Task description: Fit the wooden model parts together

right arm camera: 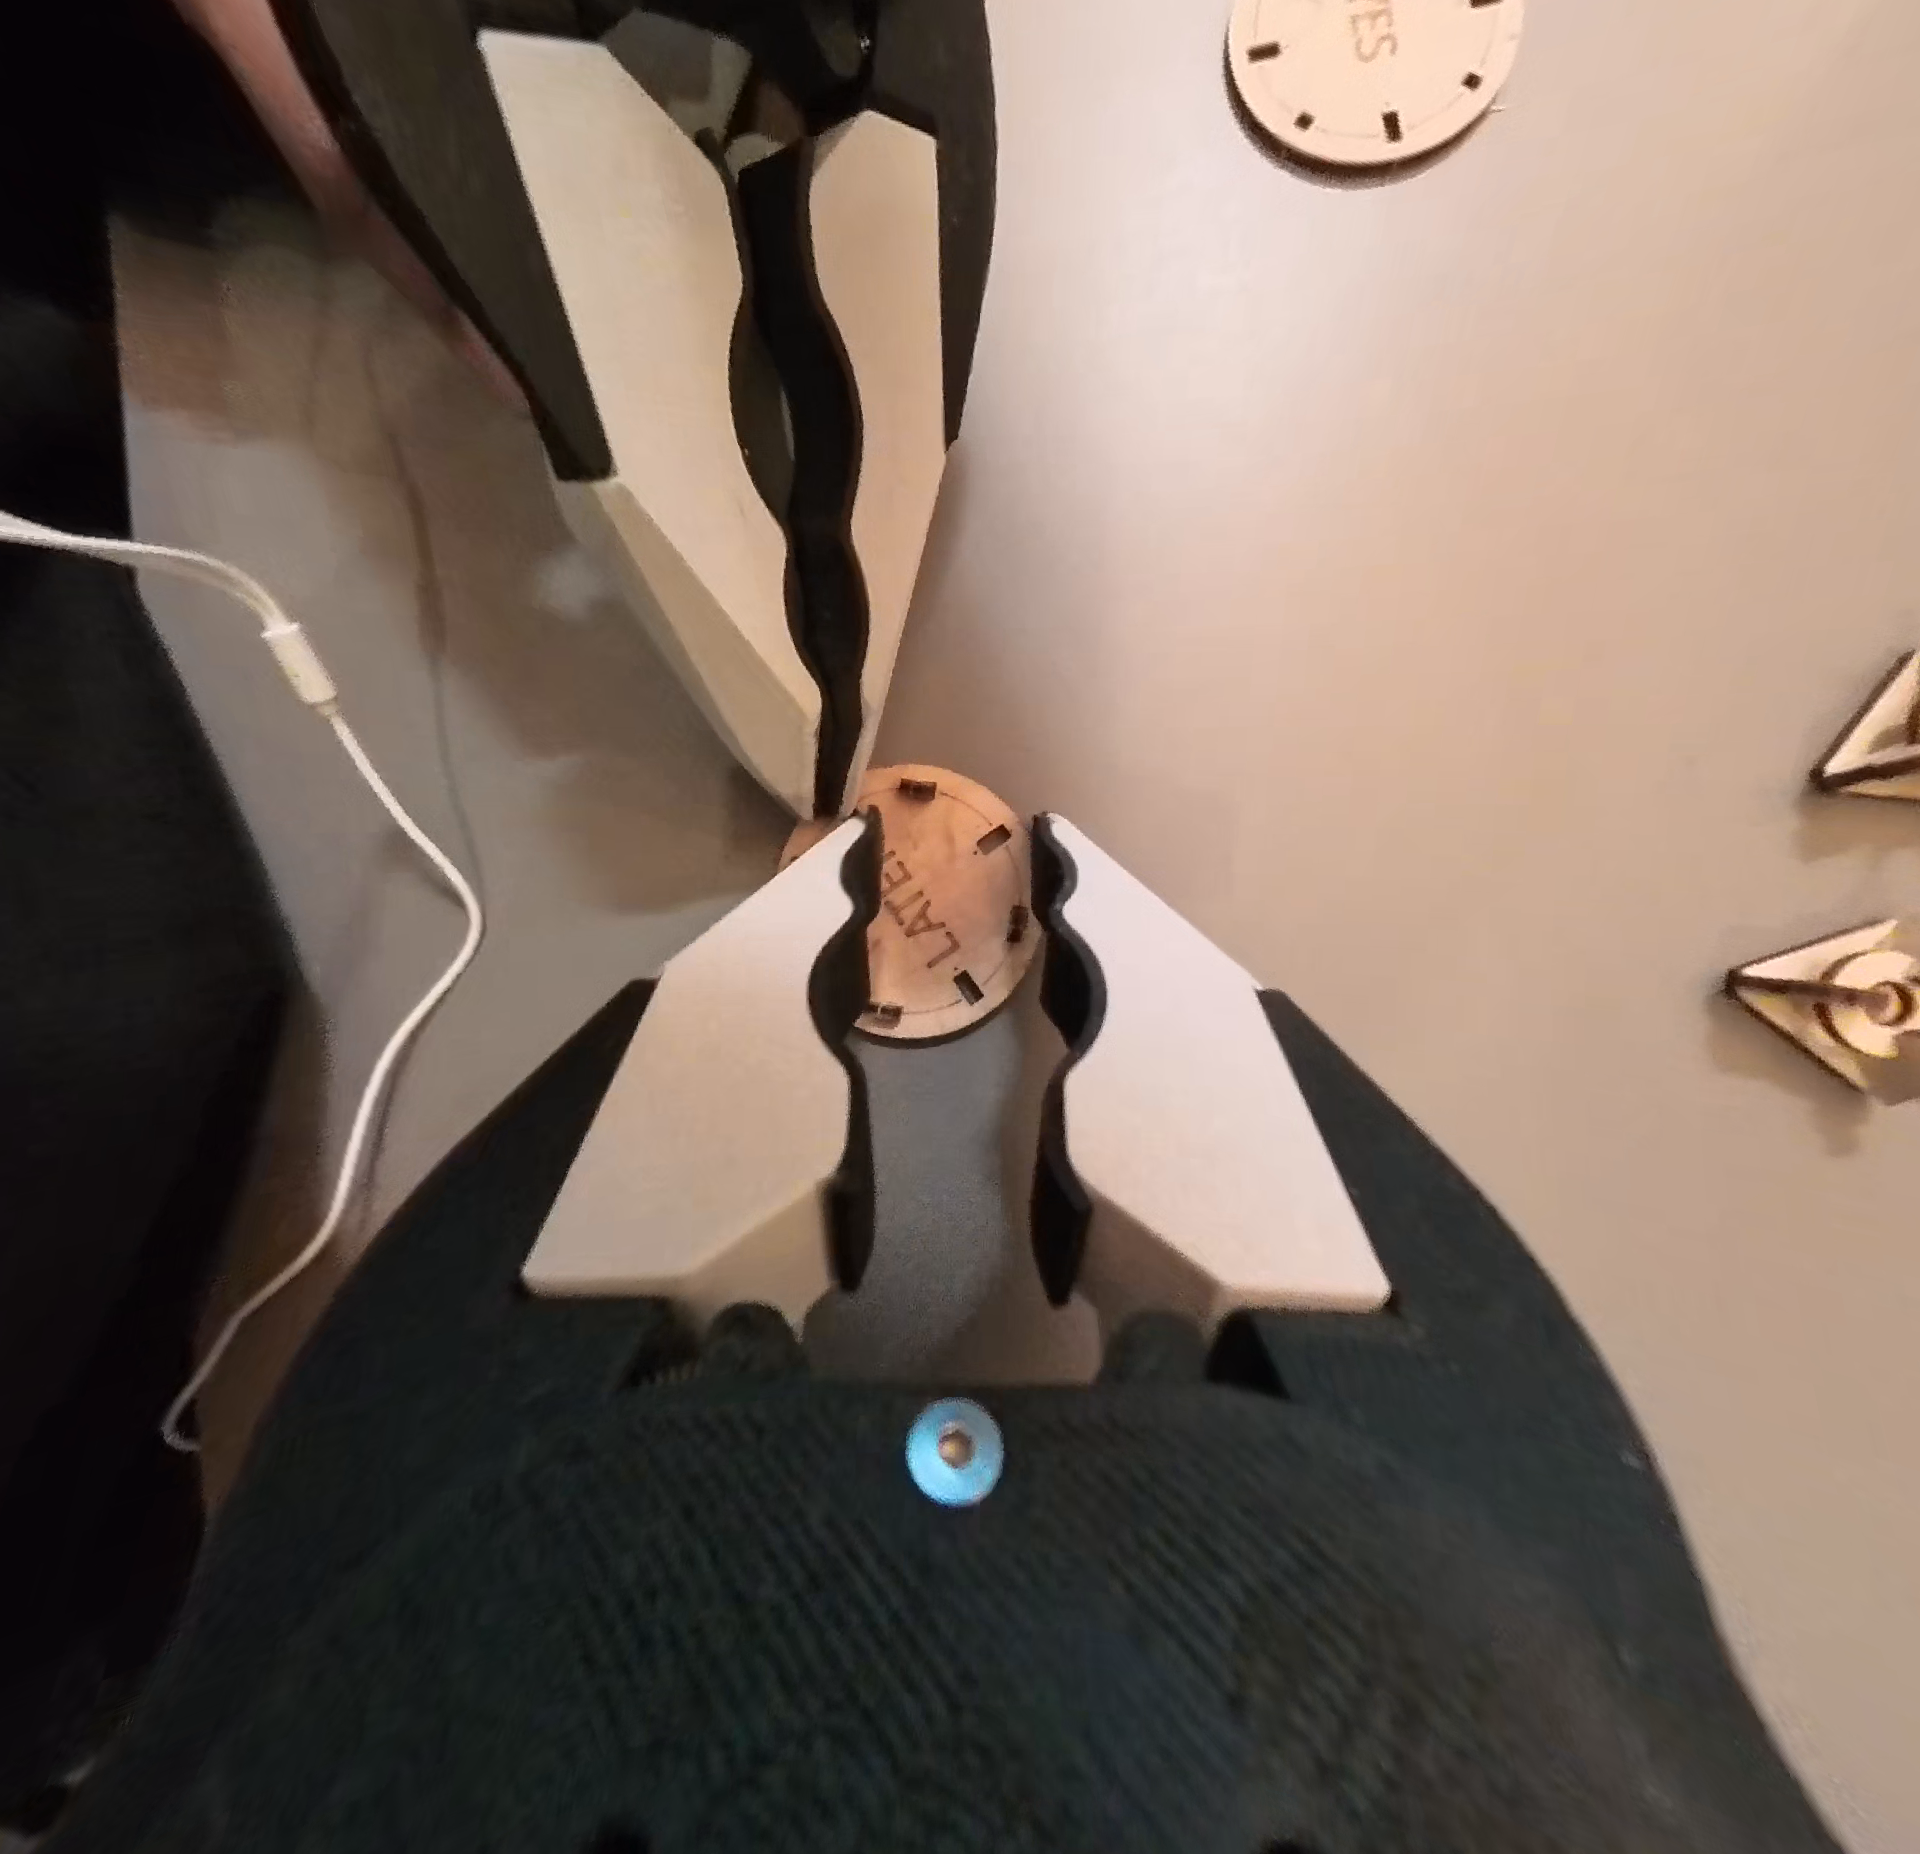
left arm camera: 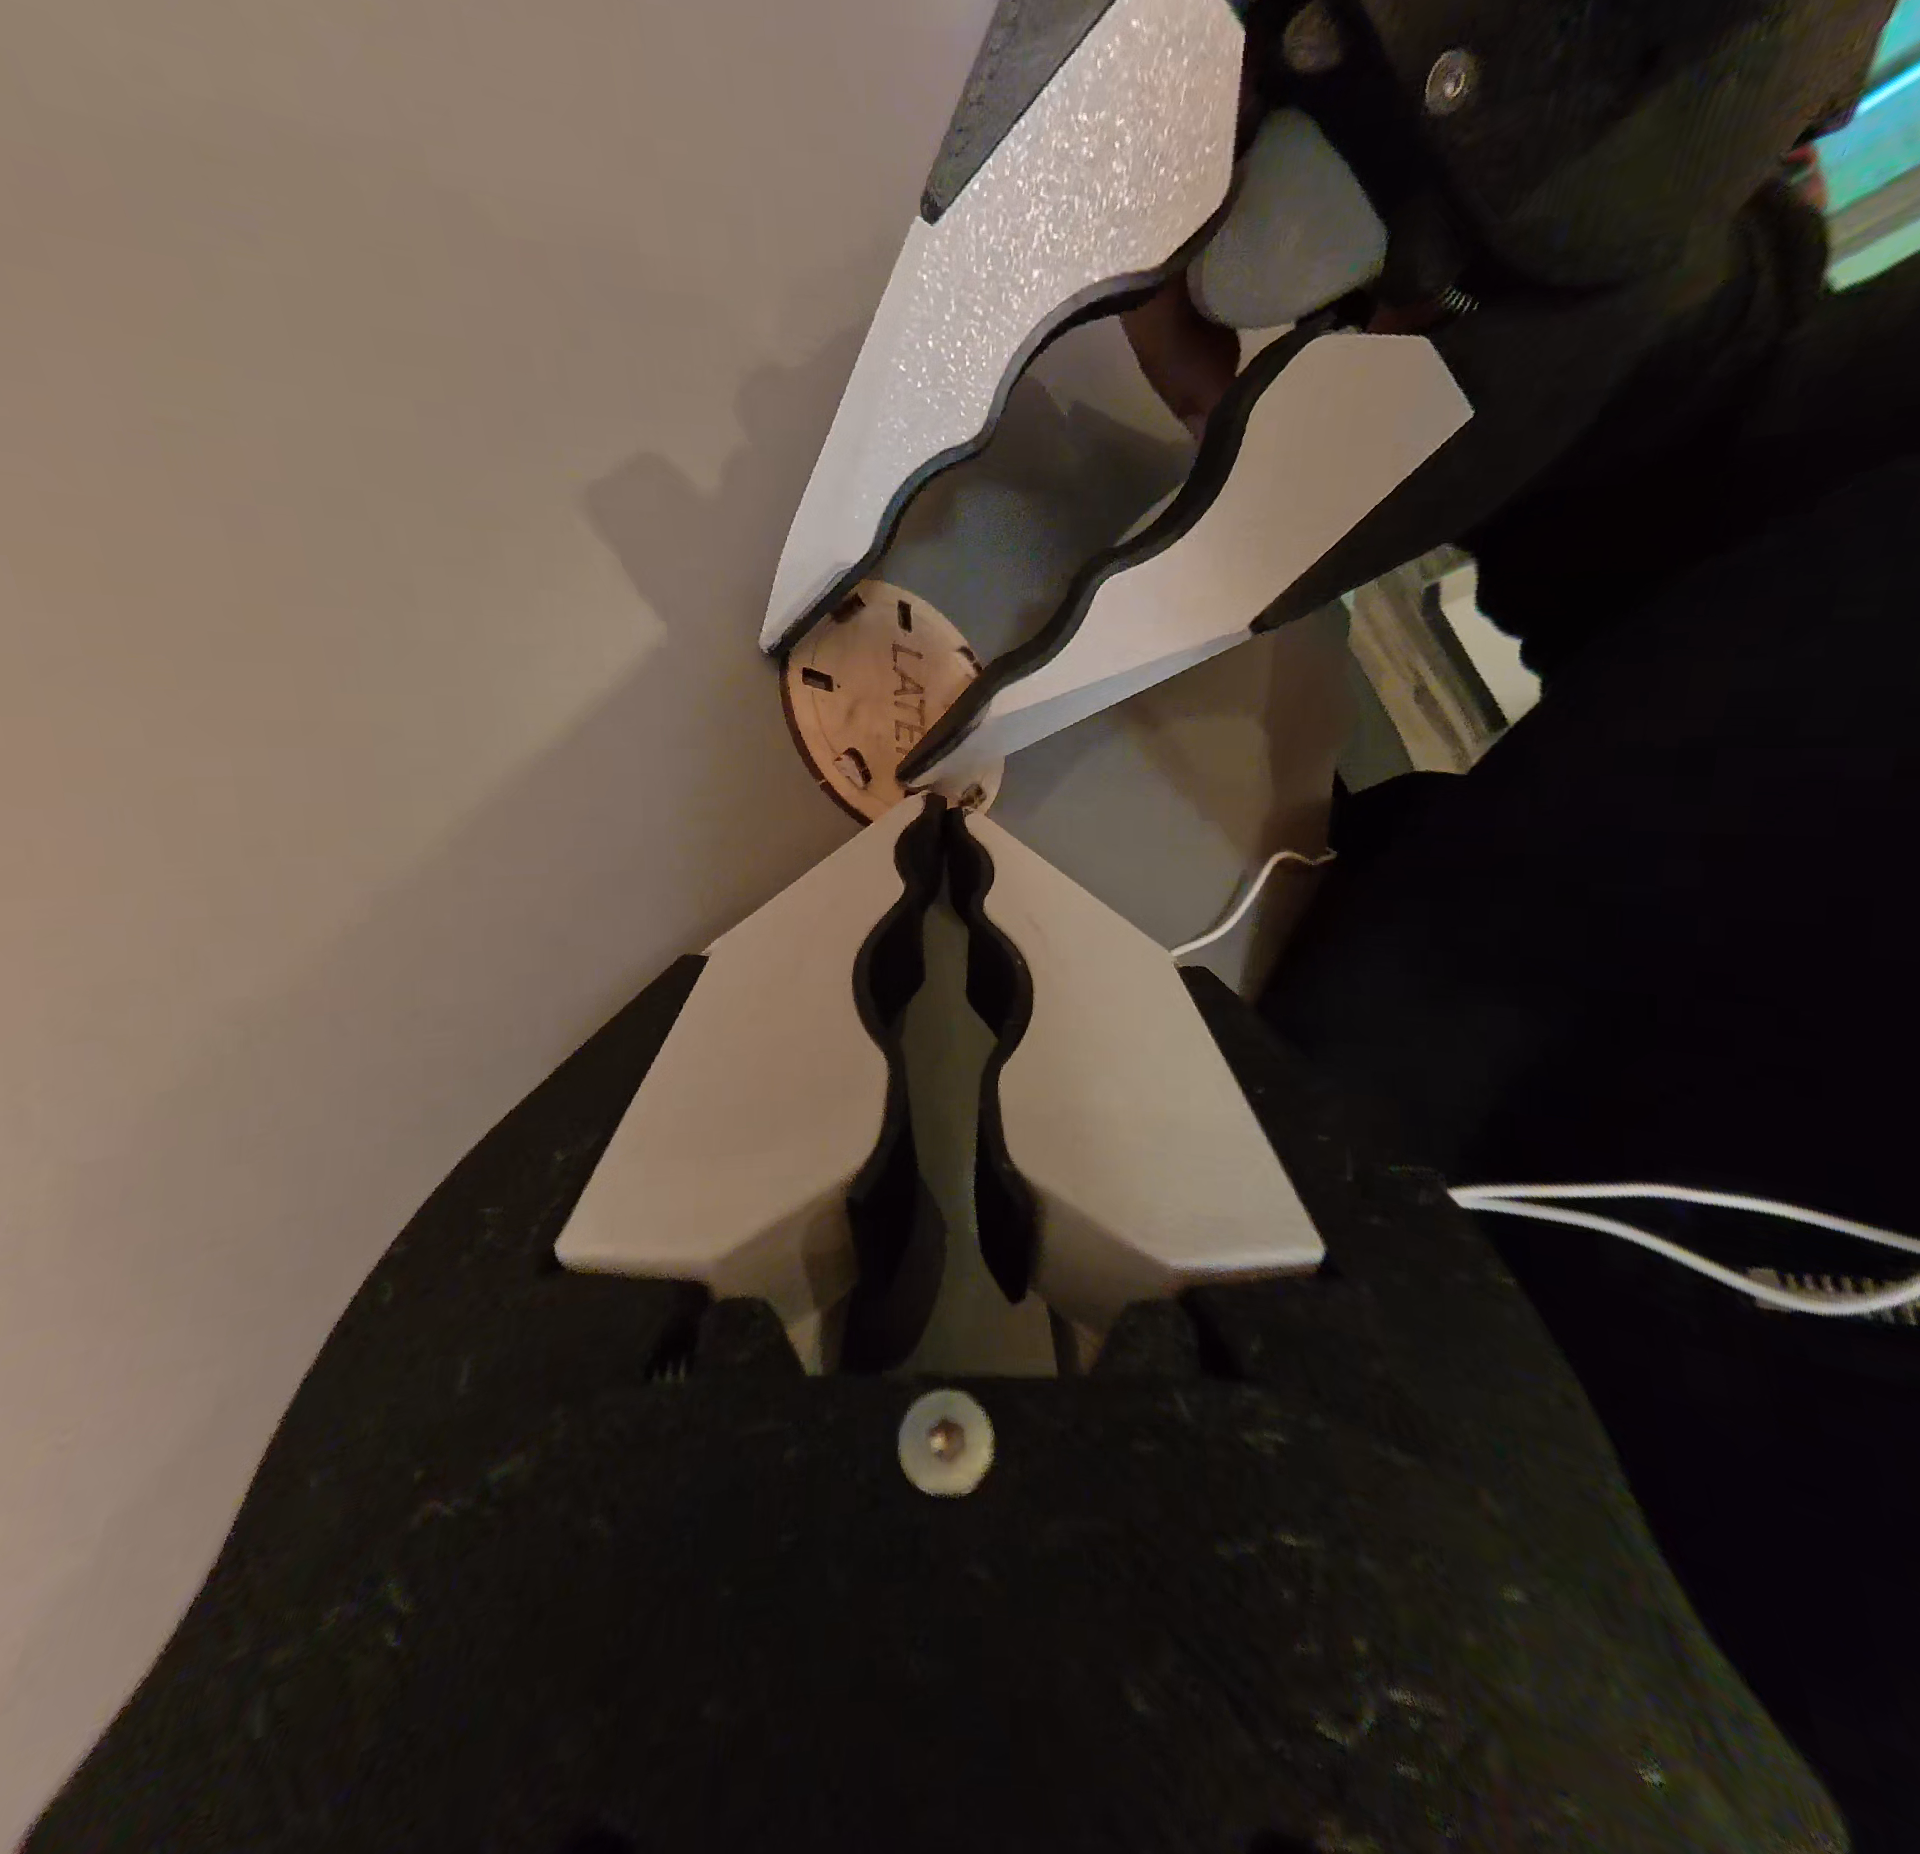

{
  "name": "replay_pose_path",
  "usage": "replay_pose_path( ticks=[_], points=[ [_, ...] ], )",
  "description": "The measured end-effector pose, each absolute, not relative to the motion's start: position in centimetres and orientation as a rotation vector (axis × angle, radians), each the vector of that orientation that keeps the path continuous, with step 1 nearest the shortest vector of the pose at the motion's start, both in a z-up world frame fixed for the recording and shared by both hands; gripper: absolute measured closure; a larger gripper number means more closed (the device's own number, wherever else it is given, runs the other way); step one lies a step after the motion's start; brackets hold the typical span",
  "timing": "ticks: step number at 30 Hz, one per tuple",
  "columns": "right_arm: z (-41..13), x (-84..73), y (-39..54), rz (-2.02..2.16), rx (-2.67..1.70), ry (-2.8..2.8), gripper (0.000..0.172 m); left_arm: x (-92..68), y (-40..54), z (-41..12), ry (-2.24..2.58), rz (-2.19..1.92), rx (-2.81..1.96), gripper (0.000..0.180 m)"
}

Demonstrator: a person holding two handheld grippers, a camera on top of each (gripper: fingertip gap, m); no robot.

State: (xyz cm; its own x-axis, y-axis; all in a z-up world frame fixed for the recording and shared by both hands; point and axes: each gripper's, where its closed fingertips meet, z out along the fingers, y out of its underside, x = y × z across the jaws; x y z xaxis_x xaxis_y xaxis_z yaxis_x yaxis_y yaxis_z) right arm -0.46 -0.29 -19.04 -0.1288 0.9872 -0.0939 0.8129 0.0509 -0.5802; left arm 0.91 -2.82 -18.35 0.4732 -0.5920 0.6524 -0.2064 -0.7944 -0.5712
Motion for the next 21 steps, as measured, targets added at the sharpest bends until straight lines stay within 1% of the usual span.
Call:
replay_pose_path(
  ticks=[3,6,9,11,13,16,21],
  points=[
    [-19.0,-0.4,-0.3,0.741,-1.824,-1.941,0.145,0.8,-2.7,-17.7,0.647,-1.284,-2.261,0.180],
    [-18.9,-1.4,0.1,0.815,-1.784,-1.838,0.150,0.1,-1.9,-16.0,0.590,-1.321,-2.148,0.180],
    [-18.9,-2.5,0.2,0.903,-1.751,-1.752,0.149,-2.2,0.7,-14.7,0.456,-1.171,-2.047,0.180],
    [-18.3,-1.5,1.0,0.745,-1.764,-1.771,0.136,-3.3,1.5,-13.8,0.411,-1.103,-1.987,0.180],
    [-16.5,-1.2,2.3,0.676,-1.658,-1.679,0.140,-3.6,1.8,-13.3,0.398,-1.074,-1.952,0.180],
    [-14.7,-0.9,2.7,0.765,-1.621,-1.575,0.140,-3.2,1.8,-14.0,0.439,-1.011,-1.988,0.180],
    [-14.8,-0.2,3.8,0.775,-1.691,-1.505,0.145,-3.1,2.0,-14.3,0.436,-0.991,-2.008,0.180]
  ],
)
